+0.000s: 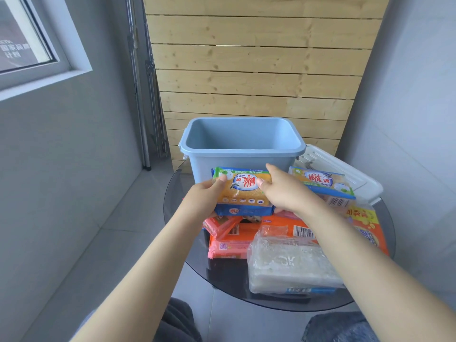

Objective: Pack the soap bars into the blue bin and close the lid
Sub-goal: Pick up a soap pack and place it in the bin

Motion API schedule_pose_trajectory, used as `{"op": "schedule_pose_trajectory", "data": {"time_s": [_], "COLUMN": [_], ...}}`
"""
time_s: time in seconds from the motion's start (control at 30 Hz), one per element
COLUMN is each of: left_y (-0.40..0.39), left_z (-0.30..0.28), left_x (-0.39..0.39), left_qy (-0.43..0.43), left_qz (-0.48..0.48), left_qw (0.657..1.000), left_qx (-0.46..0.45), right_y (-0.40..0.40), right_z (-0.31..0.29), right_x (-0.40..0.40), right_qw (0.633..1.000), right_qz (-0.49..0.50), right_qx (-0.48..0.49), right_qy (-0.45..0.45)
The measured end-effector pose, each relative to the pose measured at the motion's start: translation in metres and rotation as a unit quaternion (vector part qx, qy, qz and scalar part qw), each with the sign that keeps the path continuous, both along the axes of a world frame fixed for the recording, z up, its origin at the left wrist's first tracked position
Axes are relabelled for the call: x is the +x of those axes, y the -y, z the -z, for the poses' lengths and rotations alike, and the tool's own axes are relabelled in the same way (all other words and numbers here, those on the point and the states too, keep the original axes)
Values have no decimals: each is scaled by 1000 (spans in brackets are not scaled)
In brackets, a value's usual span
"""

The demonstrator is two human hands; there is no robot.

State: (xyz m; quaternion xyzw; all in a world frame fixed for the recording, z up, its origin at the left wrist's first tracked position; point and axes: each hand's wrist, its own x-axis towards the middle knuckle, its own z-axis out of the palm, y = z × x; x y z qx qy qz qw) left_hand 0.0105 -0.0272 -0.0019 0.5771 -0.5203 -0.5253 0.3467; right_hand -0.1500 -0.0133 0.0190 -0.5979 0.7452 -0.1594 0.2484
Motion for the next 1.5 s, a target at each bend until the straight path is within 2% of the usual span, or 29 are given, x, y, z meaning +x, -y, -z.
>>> {"op": "schedule_pose_trajectory", "data": {"time_s": [0.2,0.43,0.53,0.67,0.77,0.97,1.13,1.27,1.4,1.5], "left_y": [-9,19,49,94,127,193,226,239,245,241], "left_z": [-16,-77,-95,-91,-79,-44,-23,-6,-5,-5], "left_x": [-1,3,-4,-13,-17,-27,-32,-35,-33,-34], "left_qy": [-24,-34,-37,-38,-37,-3,33,58,85,95], "left_qz": [-4,31,46,54,67,77,63,55,53,83], "left_qw": [998,987,988,994,997,991,981,967,967,964], "left_qx": [-60,-153,-143,-84,-27,107,181,241,232,236], "right_y": [-9,2,29,68,98,168,209,222,226,226], "right_z": [-19,-79,-90,-82,-69,-33,-8,13,24,30], "right_x": [-7,-17,-20,-25,-31,-43,-41,-42,-37,-37], "right_qw": [996,979,974,973,974,968,934,913,887,883], "right_qz": [15,14,25,36,51,35,35,42,38,37], "right_qx": [-73,-171,-189,-184,-140,26,176,229,242,245], "right_qy": [43,109,123,134,174,246,308,336,392,399]}}
